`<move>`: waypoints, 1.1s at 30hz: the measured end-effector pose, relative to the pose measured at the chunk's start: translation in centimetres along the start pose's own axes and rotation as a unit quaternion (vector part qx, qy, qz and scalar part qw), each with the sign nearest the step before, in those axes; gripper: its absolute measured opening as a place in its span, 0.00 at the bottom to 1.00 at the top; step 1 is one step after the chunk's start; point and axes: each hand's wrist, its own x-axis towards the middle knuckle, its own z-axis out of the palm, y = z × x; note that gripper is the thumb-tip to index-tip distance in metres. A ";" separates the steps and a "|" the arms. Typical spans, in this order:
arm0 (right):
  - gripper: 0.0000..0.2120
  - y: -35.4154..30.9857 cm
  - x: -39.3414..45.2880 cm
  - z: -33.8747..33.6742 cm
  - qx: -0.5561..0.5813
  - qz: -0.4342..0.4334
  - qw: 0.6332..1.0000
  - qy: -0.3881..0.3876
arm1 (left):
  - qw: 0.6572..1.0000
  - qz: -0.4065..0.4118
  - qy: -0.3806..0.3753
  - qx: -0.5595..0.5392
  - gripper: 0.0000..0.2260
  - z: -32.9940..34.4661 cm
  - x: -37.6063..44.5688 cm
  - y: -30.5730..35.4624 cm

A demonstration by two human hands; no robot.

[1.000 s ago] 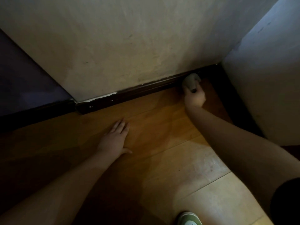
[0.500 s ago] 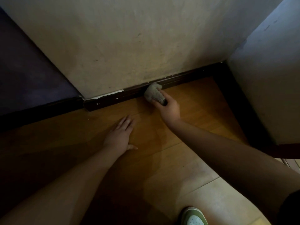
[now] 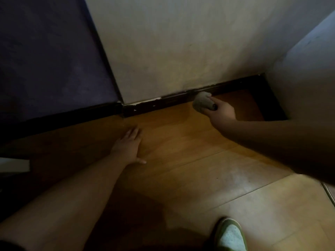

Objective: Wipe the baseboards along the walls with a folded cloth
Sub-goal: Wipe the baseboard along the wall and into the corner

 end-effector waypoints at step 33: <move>0.26 -1.4 -6.0 13.0 0.187 -0.031 0.982 -0.012 | 0.989 -0.012 0.127 -0.077 0.39 2.8 -0.7 -0.4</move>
